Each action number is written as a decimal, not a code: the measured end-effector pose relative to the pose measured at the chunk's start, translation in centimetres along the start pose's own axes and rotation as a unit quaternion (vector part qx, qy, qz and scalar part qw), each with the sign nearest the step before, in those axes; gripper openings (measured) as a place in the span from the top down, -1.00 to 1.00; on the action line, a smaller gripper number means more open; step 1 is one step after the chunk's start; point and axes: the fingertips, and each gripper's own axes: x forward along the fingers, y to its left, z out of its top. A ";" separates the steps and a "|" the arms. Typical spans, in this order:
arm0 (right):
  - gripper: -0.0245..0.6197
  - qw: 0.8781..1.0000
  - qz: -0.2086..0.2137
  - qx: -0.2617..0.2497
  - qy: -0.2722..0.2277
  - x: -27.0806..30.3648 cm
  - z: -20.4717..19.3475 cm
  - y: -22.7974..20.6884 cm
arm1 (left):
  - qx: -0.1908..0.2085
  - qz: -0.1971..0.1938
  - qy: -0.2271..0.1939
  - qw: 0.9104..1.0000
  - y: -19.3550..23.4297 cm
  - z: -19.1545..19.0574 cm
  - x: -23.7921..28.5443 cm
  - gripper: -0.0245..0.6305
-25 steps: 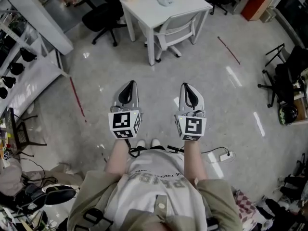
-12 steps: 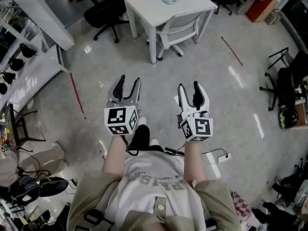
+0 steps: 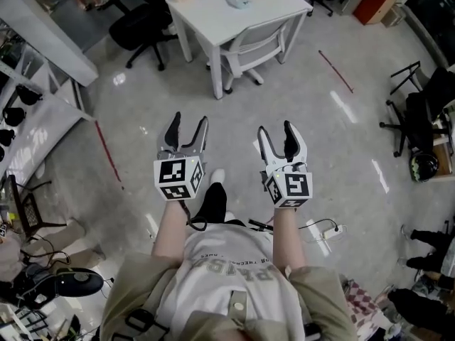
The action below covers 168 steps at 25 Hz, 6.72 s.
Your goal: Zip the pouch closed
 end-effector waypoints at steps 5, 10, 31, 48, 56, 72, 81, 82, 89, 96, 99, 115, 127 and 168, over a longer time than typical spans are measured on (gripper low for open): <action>0.12 1.000 -0.021 0.000 0.005 5.2 0.5 -1.9 | 0.004 -0.019 0.002 1.000 1.8 1.6 5.9 0.07; 0.12 0.999 -0.043 0.000 -0.003 10.8 2.0 -4.0 | 0.009 -0.038 -0.005 0.999 4.1 4.3 12.0 0.07; 0.12 0.998 -0.068 0.004 0.017 26.1 1.5 -11.7 | -0.006 -0.036 0.021 0.999 10.6 4.8 27.8 0.07; 0.12 0.999 0.018 -0.025 0.022 38.5 4.5 -23.9 | -0.024 0.046 0.006 0.999 8.4 7.9 40.9 0.07; 0.12 0.998 0.050 -0.029 0.023 42.7 5.5 -28.2 | -0.026 0.084 0.006 0.996 7.9 8.6 44.3 0.07; 0.12 0.996 0.061 -0.016 0.057 49.5 2.5 -31.2 | -0.039 0.090 0.048 0.994 10.4 6.2 51.0 0.07; 0.12 0.995 0.052 -0.028 0.074 57.5 2.3 -33.2 | -0.040 0.068 0.065 0.995 14.1 6.6 60.0 0.07; 0.12 0.995 0.050 -0.032 0.076 58.4 2.6 -33.5 | -0.039 0.065 0.065 0.995 14.6 6.9 61.1 0.07; 0.12 0.993 0.039 -0.067 0.088 64.3 3.7 -35.6 | -0.029 0.044 0.067 0.996 18.2 9.0 67.2 0.07; 0.12 0.991 0.028 -0.092 0.098 67.7 4.3 -37.4 | -0.018 0.032 0.080 0.996 21.3 9.3 71.0 0.07; 0.12 0.989 0.033 -0.101 0.105 68.8 4.5 -37.7 | -0.016 0.026 0.090 0.995 21.7 8.9 72.0 0.07; 0.12 0.972 0.111 -0.148 0.141 75.9 5.0 -41.5 | -0.028 0.041 0.128 0.991 21.4 6.8 76.2 0.07; 0.12 0.945 0.221 -0.174 0.169 86.1 3.1 -43.6 | -0.052 0.103 0.157 0.981 19.8 5.1 80.1 0.07; 0.12 0.861 0.384 -0.236 0.233 98.6 -8.1 -37.6 | 0.052 0.012 0.324 0.944 27.9 -12.3 99.3 0.37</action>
